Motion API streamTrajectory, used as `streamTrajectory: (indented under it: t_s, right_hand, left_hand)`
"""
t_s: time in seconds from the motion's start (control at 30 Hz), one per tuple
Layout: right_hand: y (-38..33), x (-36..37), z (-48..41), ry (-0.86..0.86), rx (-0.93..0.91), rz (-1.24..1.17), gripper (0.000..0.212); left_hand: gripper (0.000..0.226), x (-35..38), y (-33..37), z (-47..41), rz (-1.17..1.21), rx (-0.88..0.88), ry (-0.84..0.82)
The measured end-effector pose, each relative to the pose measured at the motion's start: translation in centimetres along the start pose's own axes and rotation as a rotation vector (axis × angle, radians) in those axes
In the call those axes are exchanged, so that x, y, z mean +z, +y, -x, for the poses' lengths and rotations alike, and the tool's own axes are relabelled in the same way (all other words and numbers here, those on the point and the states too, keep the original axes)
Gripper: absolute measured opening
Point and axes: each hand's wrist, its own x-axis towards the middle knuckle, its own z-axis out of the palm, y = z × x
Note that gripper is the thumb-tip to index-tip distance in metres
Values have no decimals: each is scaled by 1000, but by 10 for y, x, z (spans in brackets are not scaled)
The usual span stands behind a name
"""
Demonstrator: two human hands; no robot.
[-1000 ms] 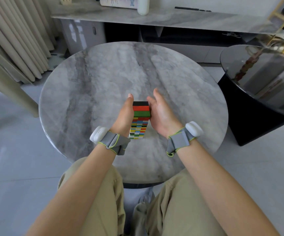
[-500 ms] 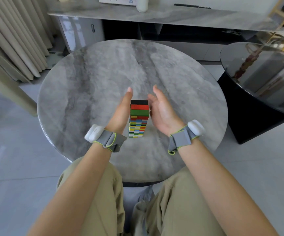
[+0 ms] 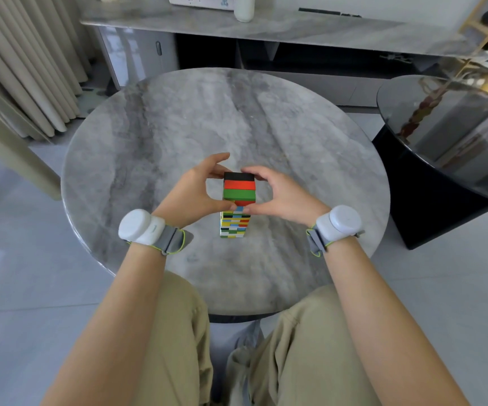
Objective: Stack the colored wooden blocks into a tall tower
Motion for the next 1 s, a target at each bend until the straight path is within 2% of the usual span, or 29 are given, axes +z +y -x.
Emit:
streamTrajectory:
  t_s: [0.37,0.57,0.67,0.77,0.83,0.9,1.0]
  right_hand:
    - [6,2,-5,14,-20,-1,56]
    - [5,4,-5,1,-16,7,55]
    - [3,4,-3,-17,17,-22,67]
    - [0,0,3,-72,77,-120,97]
    - [-1,-4,10,-100,127,-179,107]
    - [1,-5,12,-62,173,-269,102]
    - [2,-3,9,129,207,-422,65]
  left_hand:
    - [81,3,0,-1,-41,28,23]
    - [79,4,1,-2,-59,14,3]
    - [81,5,0,-2,-53,16,-7]
    - [98,6,-2,1,-27,-9,-29]
    - [108,3,1,6,-3,-50,-43]
    - [105,1,2,12,70,-113,-37]
    - [71,2,2,15,201,-152,35]
